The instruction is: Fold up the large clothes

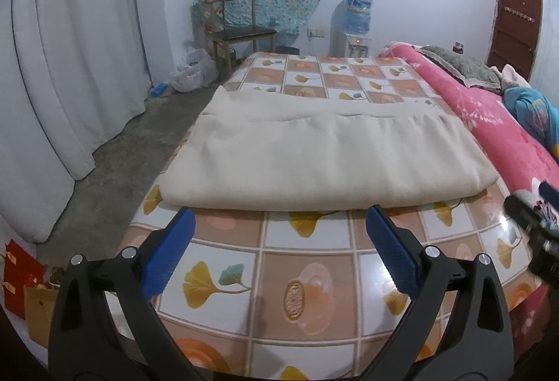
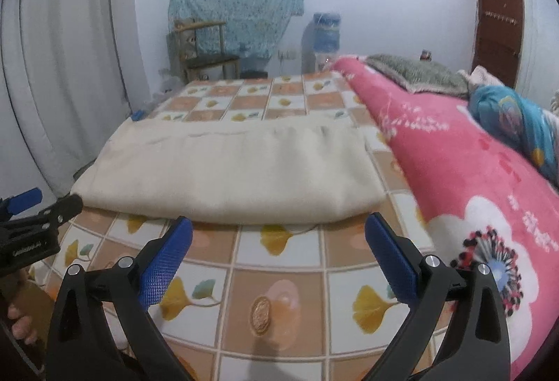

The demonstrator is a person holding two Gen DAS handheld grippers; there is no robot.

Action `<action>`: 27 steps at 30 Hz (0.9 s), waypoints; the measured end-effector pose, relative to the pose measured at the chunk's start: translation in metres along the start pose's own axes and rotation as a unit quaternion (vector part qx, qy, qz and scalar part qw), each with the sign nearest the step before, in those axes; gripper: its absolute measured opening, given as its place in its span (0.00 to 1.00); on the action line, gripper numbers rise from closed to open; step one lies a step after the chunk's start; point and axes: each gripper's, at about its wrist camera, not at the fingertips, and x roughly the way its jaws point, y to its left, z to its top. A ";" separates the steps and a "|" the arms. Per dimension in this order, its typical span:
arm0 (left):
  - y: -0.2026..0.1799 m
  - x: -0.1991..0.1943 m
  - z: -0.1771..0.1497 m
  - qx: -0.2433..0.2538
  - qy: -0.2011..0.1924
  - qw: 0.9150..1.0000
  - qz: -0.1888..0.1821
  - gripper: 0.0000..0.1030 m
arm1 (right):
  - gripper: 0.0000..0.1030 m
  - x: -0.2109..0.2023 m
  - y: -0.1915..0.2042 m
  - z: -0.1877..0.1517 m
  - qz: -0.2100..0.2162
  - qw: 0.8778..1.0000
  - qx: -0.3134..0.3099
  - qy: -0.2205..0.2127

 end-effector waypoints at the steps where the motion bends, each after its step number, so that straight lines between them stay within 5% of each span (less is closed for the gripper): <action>1: -0.002 0.001 0.002 -0.001 0.000 1.000 0.005 0.92 | 0.93 0.001 0.001 0.000 0.001 1.000 0.001 0.007; 27: -0.027 0.016 -0.001 0.012 0.040 0.999 0.032 0.92 | 0.93 0.024 0.019 -0.009 0.009 0.998 -0.016 0.068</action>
